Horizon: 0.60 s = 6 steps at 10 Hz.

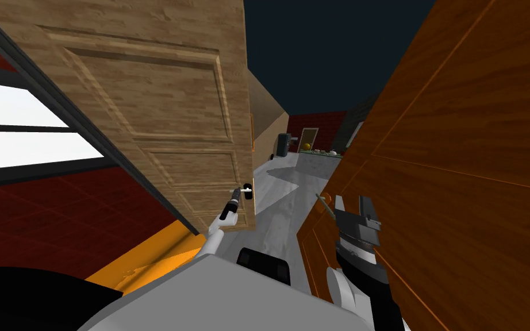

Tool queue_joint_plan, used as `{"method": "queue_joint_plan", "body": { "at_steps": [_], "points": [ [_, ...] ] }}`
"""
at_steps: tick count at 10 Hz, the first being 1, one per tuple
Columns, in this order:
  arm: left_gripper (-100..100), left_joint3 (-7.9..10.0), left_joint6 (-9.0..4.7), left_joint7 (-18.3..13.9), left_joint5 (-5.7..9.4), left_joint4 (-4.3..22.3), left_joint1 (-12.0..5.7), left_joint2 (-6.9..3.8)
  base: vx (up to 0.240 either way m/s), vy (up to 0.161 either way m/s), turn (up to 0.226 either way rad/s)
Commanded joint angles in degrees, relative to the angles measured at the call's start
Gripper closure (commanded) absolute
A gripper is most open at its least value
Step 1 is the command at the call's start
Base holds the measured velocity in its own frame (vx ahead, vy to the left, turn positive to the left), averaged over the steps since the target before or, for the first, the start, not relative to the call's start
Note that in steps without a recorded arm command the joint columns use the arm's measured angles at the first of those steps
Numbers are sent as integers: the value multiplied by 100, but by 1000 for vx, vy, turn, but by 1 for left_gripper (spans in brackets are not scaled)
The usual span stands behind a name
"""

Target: Push the door open

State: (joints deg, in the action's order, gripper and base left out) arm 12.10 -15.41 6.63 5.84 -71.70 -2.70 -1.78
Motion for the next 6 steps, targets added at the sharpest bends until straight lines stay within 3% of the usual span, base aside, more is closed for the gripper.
{"method": "queue_joint_plan", "body": {
  "at_steps": [1,3,4,6],
  "points": [
    [100,167,-92,138,106,-57,0,-111,90,53,3],
    [100,310,-128,355,299,-21,-45,-165,92,32,-14],
    [100,310,-128,355,299,-21,-45,-165,95,25,-4],
    [100,414,-154,511,438,5,-77,-193,74,14,-23]
  ]
}}
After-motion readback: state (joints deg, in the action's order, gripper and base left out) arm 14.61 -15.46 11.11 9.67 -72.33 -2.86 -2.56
